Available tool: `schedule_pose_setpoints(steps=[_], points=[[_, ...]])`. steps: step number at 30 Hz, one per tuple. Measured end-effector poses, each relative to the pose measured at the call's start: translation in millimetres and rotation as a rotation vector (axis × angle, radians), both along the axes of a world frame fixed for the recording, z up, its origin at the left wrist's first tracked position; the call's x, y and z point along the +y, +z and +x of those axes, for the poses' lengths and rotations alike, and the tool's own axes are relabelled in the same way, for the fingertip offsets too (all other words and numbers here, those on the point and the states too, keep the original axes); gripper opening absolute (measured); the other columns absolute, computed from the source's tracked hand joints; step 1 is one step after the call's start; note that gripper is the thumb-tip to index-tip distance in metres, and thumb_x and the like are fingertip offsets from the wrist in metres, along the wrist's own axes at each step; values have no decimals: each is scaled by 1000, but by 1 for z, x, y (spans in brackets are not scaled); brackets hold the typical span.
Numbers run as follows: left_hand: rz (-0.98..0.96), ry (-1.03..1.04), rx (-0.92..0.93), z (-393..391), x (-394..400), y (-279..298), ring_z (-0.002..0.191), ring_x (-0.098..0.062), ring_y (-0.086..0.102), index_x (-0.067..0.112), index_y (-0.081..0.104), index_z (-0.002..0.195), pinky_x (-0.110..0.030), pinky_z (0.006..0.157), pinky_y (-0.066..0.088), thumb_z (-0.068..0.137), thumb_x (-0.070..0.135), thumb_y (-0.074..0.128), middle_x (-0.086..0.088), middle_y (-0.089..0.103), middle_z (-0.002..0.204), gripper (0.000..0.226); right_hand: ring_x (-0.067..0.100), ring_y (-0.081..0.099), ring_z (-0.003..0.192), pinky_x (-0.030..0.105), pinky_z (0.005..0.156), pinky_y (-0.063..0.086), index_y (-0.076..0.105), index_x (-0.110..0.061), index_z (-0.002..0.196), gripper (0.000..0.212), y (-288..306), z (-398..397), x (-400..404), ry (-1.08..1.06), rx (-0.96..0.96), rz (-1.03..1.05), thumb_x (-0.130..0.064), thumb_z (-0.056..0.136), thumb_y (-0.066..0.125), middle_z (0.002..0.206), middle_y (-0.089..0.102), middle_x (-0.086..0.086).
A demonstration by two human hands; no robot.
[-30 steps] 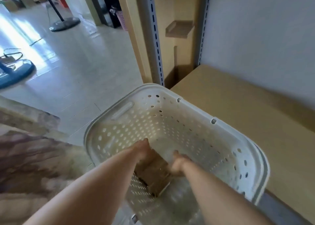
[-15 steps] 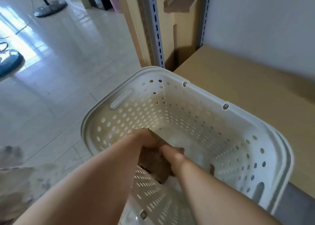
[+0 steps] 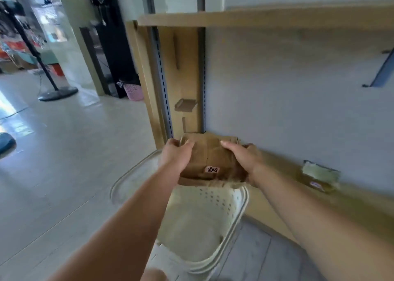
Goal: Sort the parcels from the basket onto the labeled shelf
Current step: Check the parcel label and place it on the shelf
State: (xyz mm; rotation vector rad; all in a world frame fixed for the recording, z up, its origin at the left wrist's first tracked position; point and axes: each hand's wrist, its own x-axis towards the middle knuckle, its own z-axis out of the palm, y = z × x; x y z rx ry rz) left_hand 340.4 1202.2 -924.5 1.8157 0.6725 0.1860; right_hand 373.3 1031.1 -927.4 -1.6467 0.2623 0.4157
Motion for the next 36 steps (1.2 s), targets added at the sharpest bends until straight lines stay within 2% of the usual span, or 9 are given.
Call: schedule_pose_setpoints(steps=[2,5,8,13,16,19,28,32,36], points=[[-135,0,-117,-7,-43,17,103,-20,62,23,57,129,-37,90,49,98,48,57,4,65,106,40,32,75,97,56,84,63,66,-17,115,77,26,-5,-42,-85,-117,-48,-60,54,86,109,75,9],[-234,-72,-255,-15,-105,28,92,-13,65,28,61,114,-29,75,51,98,47,60,1,70,108,25,28,73,101,54,92,60,52,-25,117,60,51,-20,-105,-194,-263,-58,-51,74,85,112,70,6],[-299,-193,-328,-11,-166,32,97,-16,70,33,62,100,-40,92,58,95,45,67,3,73,103,13,28,73,99,52,94,59,52,-25,119,51,44,-38,-167,-354,-309,-28,-46,82,81,111,70,10],[-324,-394,-379,2,-260,39,100,-20,73,33,63,103,-41,89,60,93,37,72,3,75,103,14,20,70,84,44,87,59,59,-17,120,48,44,-57,-250,-652,-394,41,-40,84,82,101,72,13],[-406,-549,-417,6,-300,46,103,-12,73,37,59,117,-32,81,59,92,42,73,4,75,113,29,18,69,88,38,80,58,60,-25,119,50,64,-70,-296,-719,-539,-39,-44,80,84,113,70,14],[-439,-839,-331,3,-329,44,122,-5,66,42,44,141,-37,106,50,84,55,76,16,71,128,67,12,69,84,25,73,55,60,-31,122,60,70,-93,-330,-780,-635,-89,-46,71,87,110,68,4],[-273,-926,-480,-13,-331,38,110,0,70,37,39,151,-17,91,55,66,36,87,14,74,117,98,18,55,134,44,113,44,47,-48,147,101,55,-132,-367,-455,-365,-72,-62,56,89,147,53,-6],[-351,-638,-507,-6,-320,39,119,-3,63,42,46,145,-19,83,56,57,46,89,10,55,141,98,32,73,107,50,87,63,70,-24,121,66,54,-124,-356,-353,-327,34,-47,61,87,120,75,13],[-631,-694,-222,-8,-320,38,103,-19,76,39,46,142,-40,73,61,73,47,84,-3,72,128,79,19,79,84,43,83,65,61,-18,118,75,51,-112,-330,-433,-416,91,-51,54,82,106,76,8]])
